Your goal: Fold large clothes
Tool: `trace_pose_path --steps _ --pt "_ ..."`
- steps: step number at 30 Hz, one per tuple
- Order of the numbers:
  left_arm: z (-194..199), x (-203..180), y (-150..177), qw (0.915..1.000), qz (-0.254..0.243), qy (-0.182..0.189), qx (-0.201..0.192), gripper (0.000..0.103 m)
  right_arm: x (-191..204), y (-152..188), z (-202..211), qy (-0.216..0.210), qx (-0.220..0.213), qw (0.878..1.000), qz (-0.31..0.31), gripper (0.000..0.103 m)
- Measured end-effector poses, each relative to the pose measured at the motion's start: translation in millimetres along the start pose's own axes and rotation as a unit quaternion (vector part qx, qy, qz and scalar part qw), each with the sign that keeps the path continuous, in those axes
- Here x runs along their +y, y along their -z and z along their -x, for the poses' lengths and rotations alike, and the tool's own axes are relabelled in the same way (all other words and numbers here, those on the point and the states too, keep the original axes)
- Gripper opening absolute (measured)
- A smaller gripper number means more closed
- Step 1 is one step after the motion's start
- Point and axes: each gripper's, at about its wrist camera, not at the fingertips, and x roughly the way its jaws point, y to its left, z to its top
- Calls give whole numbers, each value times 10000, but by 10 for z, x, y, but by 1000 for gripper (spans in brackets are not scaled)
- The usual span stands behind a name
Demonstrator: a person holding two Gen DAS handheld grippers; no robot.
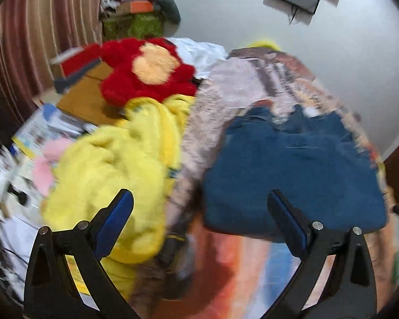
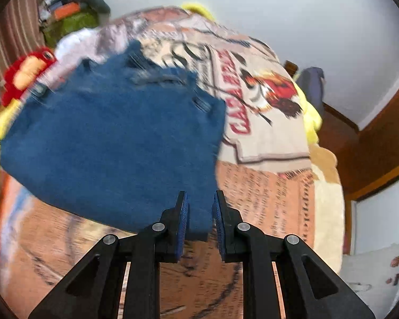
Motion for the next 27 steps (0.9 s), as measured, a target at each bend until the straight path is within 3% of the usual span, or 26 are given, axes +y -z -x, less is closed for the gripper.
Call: trace_pose_path --steps 3,6,9,17,22,27 --pt "-127 -56 51 9969 404 597 315 102 131 -141 126 -483 -132 9987 -97 15" --pt "-368 -130 158 9874 806 1120 770 102 279 -279 133 -1146 -90 9930 -287 15" --pt "-595 -222 271 9805 961 1327 1086 102 459 -358 1 -1698 201 9841 -469 15" --pt "-1077 -432 475 9551 1337 1989 1739 102 826 -340 -648 -1738 973 9795 -300 15" --pt "-1326 -451 471 9368 1702 2409 1884 101 783 -322 -735 -1921 802 9773 -385 15" --pt "-1440 -424 336 9383 1919 2411 1571 99 690 -298 -779 -2173 789 9713 -560 15"
